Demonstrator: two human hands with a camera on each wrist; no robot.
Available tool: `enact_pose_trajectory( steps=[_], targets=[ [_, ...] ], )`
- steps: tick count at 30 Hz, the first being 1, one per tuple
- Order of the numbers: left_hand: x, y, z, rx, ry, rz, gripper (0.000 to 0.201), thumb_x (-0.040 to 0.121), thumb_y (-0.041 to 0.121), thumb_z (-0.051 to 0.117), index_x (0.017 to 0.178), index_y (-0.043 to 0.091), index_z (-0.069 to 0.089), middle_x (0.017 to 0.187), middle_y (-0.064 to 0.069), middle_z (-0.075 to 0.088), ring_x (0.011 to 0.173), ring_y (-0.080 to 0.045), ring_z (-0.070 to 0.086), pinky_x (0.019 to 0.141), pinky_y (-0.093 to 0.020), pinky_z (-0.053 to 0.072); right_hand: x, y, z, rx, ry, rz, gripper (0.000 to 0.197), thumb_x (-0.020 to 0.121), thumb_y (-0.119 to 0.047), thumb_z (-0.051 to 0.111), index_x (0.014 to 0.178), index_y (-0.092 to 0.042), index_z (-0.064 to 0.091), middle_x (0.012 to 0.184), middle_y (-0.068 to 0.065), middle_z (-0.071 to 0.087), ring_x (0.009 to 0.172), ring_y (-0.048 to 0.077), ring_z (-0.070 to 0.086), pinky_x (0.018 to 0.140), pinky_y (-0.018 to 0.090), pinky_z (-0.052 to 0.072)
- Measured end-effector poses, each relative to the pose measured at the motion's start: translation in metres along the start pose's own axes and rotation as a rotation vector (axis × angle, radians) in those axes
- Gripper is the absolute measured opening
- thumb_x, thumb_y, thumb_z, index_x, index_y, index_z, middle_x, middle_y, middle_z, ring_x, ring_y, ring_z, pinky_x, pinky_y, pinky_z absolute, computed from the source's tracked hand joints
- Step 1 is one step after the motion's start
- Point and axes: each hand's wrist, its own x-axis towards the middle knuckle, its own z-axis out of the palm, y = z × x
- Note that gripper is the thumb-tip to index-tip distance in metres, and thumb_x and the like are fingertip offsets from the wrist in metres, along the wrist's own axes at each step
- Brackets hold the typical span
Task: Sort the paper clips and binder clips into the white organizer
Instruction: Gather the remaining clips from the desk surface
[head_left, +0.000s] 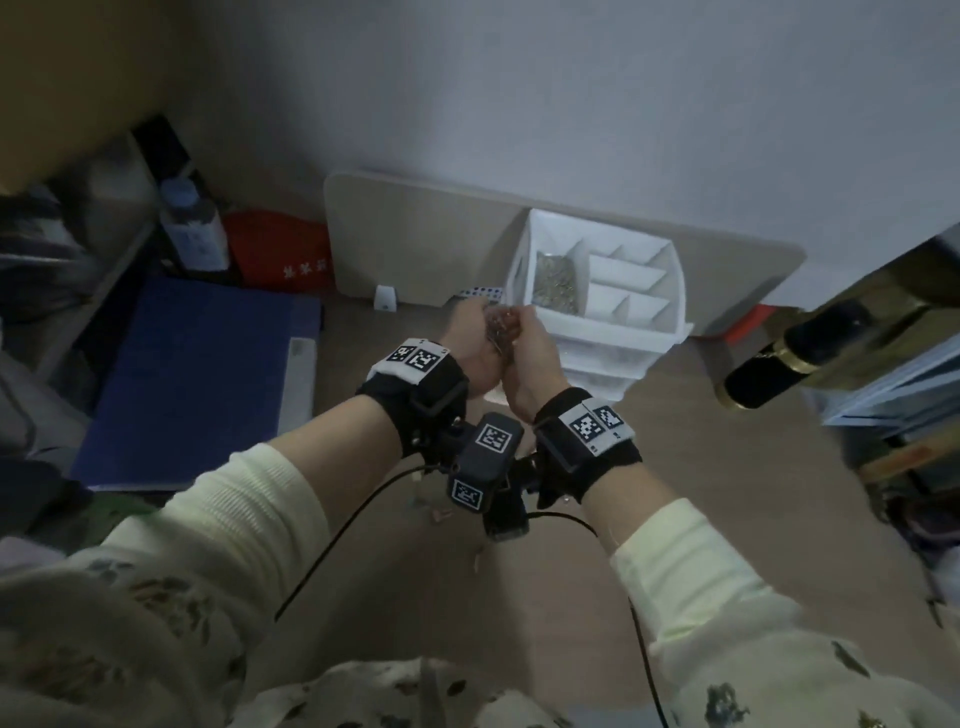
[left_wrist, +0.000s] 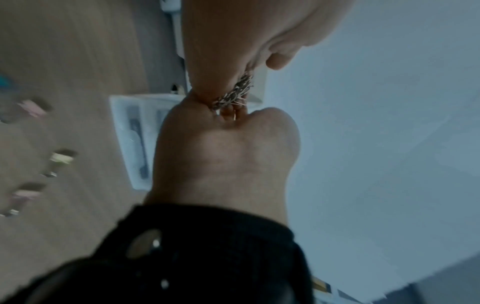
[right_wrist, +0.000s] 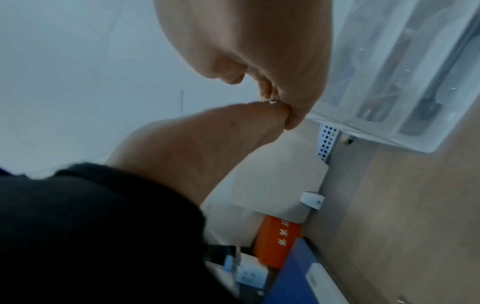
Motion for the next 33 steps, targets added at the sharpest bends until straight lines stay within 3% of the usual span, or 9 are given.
enact_pose_trajectory(
  steps=[7,11,15,19,22,26,27,29,33],
  targets=[
    [0.002,0.020,0.072,0.052,-0.112,-0.023,0.053,0.094,0.050,0.030,0.090,0.003,0.055,0.096,-0.013,0.057,0.093,-0.024,0.054,0.089,-0.031,0.040,0.016,-0.063,-0.018,0.155,0.092,0.005,0.037,0.099,-0.032,0.038,0.110,-0.005,0.060,0.108,0.012,0.066,0.099,0.026,0.063,0.080,0.035,0.052],
    [0.015,0.032,0.089,0.138,-0.092,-0.042,0.082,0.092,0.058,0.025,0.144,-0.004,0.027,0.148,-0.026,0.030,0.135,-0.035,0.035,0.109,-0.028,0.028,0.037,-0.087,-0.022,0.236,0.136,0.028,0.030,0.100,-0.027,0.032,0.097,-0.009,0.056,0.098,0.010,0.062,0.094,0.024,0.061,0.083,0.035,0.049],
    [0.042,0.046,0.101,0.121,-0.075,-0.041,0.090,0.091,0.064,0.016,0.146,-0.007,0.019,0.151,-0.027,0.021,0.139,-0.038,0.025,0.105,-0.014,0.022,0.064,-0.102,-0.025,0.240,0.117,0.078,0.029,0.101,-0.025,0.029,0.109,-0.006,0.051,0.125,0.016,0.055,0.117,0.030,0.054,0.102,0.041,0.043],
    [0.078,0.057,0.096,-0.016,-0.005,0.033,0.078,0.090,0.064,0.026,0.151,0.014,0.021,0.156,-0.008,0.021,0.142,-0.027,0.024,0.114,-0.036,0.020,0.088,-0.109,-0.033,0.225,0.092,0.110,0.043,0.104,-0.020,0.024,0.144,-0.004,0.027,0.146,0.016,0.037,0.132,0.033,0.040,0.109,0.040,0.034],
    [0.083,0.060,0.084,-0.022,-0.034,0.035,0.070,0.091,0.061,0.025,0.144,0.017,0.036,0.141,-0.003,0.043,0.126,-0.021,0.049,0.100,-0.028,0.040,0.105,-0.108,-0.042,0.260,0.052,0.162,0.054,0.103,-0.035,0.022,0.147,-0.005,0.024,0.147,0.017,0.036,0.133,0.034,0.040,0.106,0.040,0.036],
    [0.080,0.057,0.080,0.028,-0.015,0.039,0.050,0.097,0.049,0.019,0.098,0.021,0.061,0.047,-0.005,0.048,0.027,-0.016,0.046,0.035,-0.009,0.036,0.111,-0.106,-0.049,0.111,0.029,0.136,0.057,0.101,-0.043,0.015,0.149,-0.012,0.023,0.156,0.008,0.020,0.145,0.023,0.017,0.116,0.036,0.015],
    [0.075,0.057,0.077,-0.031,-0.064,0.036,0.036,0.096,0.047,0.020,0.098,0.011,0.020,0.046,-0.004,0.043,0.025,-0.016,0.041,0.035,-0.009,0.034,0.109,-0.106,-0.051,0.080,0.013,0.124,0.057,0.101,-0.043,0.014,0.149,-0.014,0.025,0.157,0.007,0.019,0.146,0.022,0.013,0.118,0.038,0.010],
    [0.070,0.055,0.069,-0.050,-0.110,0.003,0.058,0.094,0.045,0.023,0.071,0.004,0.056,0.054,-0.003,0.049,0.034,-0.015,0.044,0.041,-0.011,0.034,0.101,-0.104,-0.054,0.045,-0.017,0.094,0.056,0.101,-0.043,0.013,0.147,-0.015,0.029,0.156,0.007,0.020,0.146,0.021,0.010,0.119,0.039,0.006],
    [0.060,0.051,0.043,-0.017,-0.112,0.028,0.055,0.094,0.051,0.025,0.131,0.015,0.045,0.125,-0.010,0.057,0.099,-0.024,0.059,0.073,-0.031,0.044,0.073,-0.093,-0.057,-0.046,-0.060,-0.039,0.048,0.102,-0.036,0.023,0.129,-0.010,0.053,0.134,0.005,0.053,0.133,0.018,0.040,0.109,0.035,0.028]
  ],
)
